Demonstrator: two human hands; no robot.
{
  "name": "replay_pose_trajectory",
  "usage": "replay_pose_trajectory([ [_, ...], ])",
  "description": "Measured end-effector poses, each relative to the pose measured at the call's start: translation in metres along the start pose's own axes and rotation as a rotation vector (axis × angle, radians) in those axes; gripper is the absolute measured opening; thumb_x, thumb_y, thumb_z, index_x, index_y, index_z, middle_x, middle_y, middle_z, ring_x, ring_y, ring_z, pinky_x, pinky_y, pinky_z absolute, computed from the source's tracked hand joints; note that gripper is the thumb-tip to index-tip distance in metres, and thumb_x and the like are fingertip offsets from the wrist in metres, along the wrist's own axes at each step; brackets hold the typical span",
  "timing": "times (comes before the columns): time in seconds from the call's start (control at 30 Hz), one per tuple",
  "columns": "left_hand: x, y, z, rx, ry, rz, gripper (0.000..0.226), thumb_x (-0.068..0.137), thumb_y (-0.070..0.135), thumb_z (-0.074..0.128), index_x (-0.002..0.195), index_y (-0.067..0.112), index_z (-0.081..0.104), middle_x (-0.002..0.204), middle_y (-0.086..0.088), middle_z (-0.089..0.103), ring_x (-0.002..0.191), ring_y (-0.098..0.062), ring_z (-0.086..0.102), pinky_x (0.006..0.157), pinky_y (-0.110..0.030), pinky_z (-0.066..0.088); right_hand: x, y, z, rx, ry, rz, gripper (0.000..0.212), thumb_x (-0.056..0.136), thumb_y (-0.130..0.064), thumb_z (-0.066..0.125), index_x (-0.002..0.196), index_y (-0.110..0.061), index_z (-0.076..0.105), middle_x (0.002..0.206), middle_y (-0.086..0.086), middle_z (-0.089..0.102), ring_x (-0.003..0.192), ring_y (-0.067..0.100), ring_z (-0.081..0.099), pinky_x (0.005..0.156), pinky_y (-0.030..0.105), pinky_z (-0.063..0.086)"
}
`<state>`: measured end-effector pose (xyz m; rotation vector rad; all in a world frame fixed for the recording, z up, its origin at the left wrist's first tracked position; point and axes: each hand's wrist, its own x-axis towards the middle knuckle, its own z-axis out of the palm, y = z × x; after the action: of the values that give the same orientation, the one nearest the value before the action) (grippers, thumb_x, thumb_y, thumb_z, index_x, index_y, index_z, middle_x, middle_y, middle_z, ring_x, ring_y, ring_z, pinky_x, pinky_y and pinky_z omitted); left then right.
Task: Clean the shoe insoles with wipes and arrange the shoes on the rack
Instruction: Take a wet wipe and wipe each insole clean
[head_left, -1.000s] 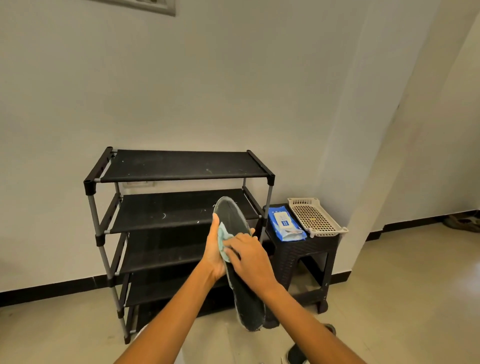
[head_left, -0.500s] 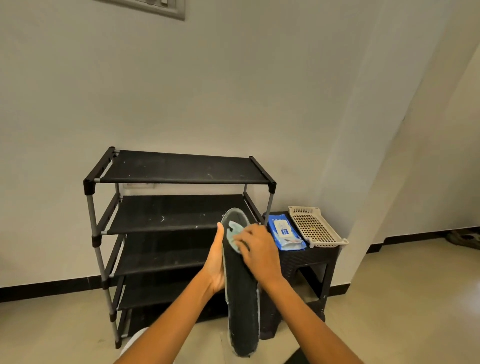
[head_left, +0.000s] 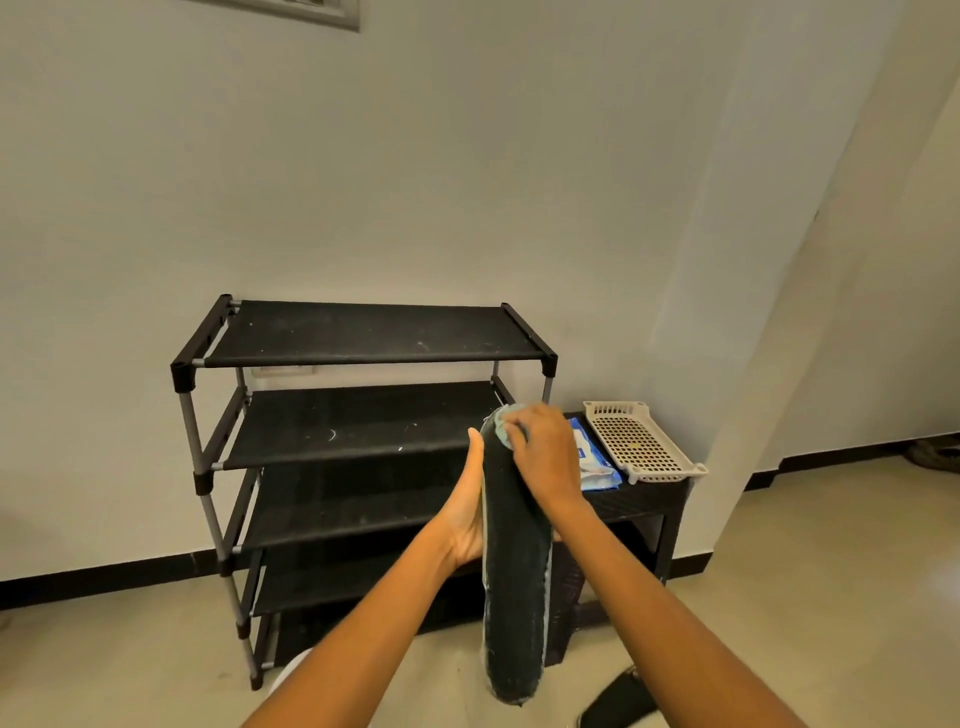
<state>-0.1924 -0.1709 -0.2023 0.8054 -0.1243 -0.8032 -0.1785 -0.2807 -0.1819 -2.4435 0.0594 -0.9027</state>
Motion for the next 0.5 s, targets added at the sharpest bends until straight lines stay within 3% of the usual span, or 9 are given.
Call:
replay_pose_trajectory([
  [0.1, 0.004, 0.007, -0.009, -0.136, 0.024, 0.061, 0.086, 0.076, 0.071, 0.045, 0.133, 0.008, 0.052, 0.131, -0.021, 0.054, 0.118, -0.032, 0.056, 0.101, -0.044, 0.045, -0.028, -0.017, 0.002, 0.085, -0.136, -0.183, 0.014, 0.089, -0.017, 0.060, 0.099, -0.014, 0.069, 0.098, 0.003, 0.066, 0.092, 0.011, 0.055, 0.090, 0.026, 0.041],
  [0.17, 0.004, 0.008, -0.016, -0.126, 0.017, 0.040, 0.084, 0.078, 0.074, 0.040, 0.129, 0.009, 0.055, 0.115, -0.021, 0.064, 0.104, -0.030, 0.064, 0.089, -0.043, 0.054, -0.031, -0.010, 0.000, 0.031, -0.180, -0.281, 0.014, 0.089, -0.020, 0.059, 0.099, -0.017, 0.070, 0.096, 0.001, 0.066, 0.092, 0.013, 0.056, 0.088, 0.028, 0.041],
  [0.23, 0.004, 0.007, -0.018, -0.036, 0.015, 0.015, 0.078, 0.082, 0.074, 0.030, 0.121, 0.012, 0.059, 0.105, -0.020, 0.069, 0.094, -0.030, 0.068, 0.075, -0.041, 0.058, -0.013, 0.000, 0.000, -0.075, -0.157, -0.212, 0.016, 0.092, -0.023, 0.055, 0.100, -0.018, 0.068, 0.101, 0.001, 0.064, 0.096, 0.013, 0.053, 0.087, 0.025, 0.037],
  [0.33, 0.003, 0.006, -0.008, 0.036, 0.017, 0.030, 0.078, 0.084, 0.074, 0.026, 0.124, 0.013, 0.055, 0.119, -0.020, 0.062, 0.107, -0.029, 0.062, 0.081, -0.042, 0.054, 0.005, -0.001, 0.002, -0.083, -0.073, -0.004, 0.020, 0.094, -0.023, 0.051, 0.104, -0.015, 0.068, 0.108, 0.005, 0.062, 0.100, 0.015, 0.052, 0.083, 0.018, 0.031],
  [0.4, 0.006, 0.009, -0.008, 0.009, 0.060, 0.100, 0.071, 0.086, 0.070, 0.028, 0.122, 0.015, 0.055, 0.120, -0.015, 0.060, 0.108, -0.025, 0.059, 0.088, -0.038, 0.050, -0.006, -0.016, 0.009, -0.036, -0.126, -0.081, 0.019, 0.093, -0.019, 0.054, 0.102, -0.014, 0.069, 0.104, 0.005, 0.064, 0.097, 0.016, 0.055, 0.085, 0.019, 0.034],
  [0.5, 0.009, 0.017, -0.025, -0.052, 0.070, 0.087, 0.078, 0.082, 0.075, 0.031, 0.113, 0.010, 0.062, 0.102, -0.015, 0.067, 0.091, -0.025, 0.067, 0.082, -0.039, 0.055, -0.038, -0.020, 0.007, 0.071, -0.238, -0.221, 0.017, 0.091, -0.019, 0.056, 0.100, -0.015, 0.070, 0.097, 0.001, 0.065, 0.093, 0.010, 0.055, 0.087, 0.021, 0.038],
])
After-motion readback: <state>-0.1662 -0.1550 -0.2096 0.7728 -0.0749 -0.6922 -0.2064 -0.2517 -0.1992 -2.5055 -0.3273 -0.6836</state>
